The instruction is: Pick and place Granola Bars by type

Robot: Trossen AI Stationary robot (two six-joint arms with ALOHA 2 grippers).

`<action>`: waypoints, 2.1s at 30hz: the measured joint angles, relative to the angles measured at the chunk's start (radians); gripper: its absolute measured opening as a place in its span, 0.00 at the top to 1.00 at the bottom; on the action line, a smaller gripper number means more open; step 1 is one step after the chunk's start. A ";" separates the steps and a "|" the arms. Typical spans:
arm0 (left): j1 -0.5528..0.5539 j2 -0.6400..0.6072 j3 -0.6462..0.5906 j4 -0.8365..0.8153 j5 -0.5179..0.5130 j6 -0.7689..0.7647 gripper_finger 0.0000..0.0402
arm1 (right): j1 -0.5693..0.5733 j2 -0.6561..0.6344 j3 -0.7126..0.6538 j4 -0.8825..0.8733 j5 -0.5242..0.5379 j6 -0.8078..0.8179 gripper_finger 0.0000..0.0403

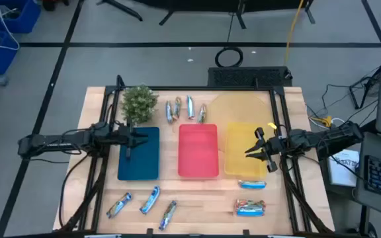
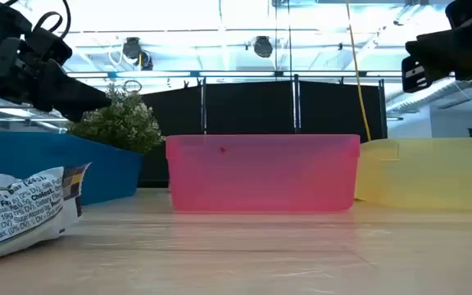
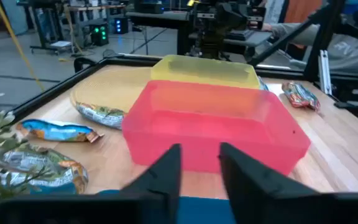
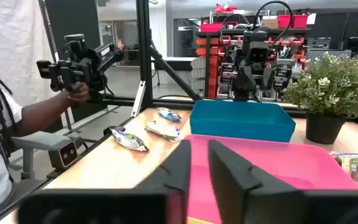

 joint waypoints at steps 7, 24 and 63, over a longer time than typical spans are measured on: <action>0.000 0.000 0.000 0.000 0.036 0.043 0.97 | 0.000 0.000 0.000 0.013 0.023 0.000 1.00; 0.000 0.000 0.000 -0.010 0.036 0.039 0.94 | 0.000 0.000 0.000 0.008 0.054 0.029 1.00; 0.000 0.001 0.000 -0.051 0.032 0.030 0.83 | -0.356 0.852 0.989 -0.942 -0.197 0.310 0.57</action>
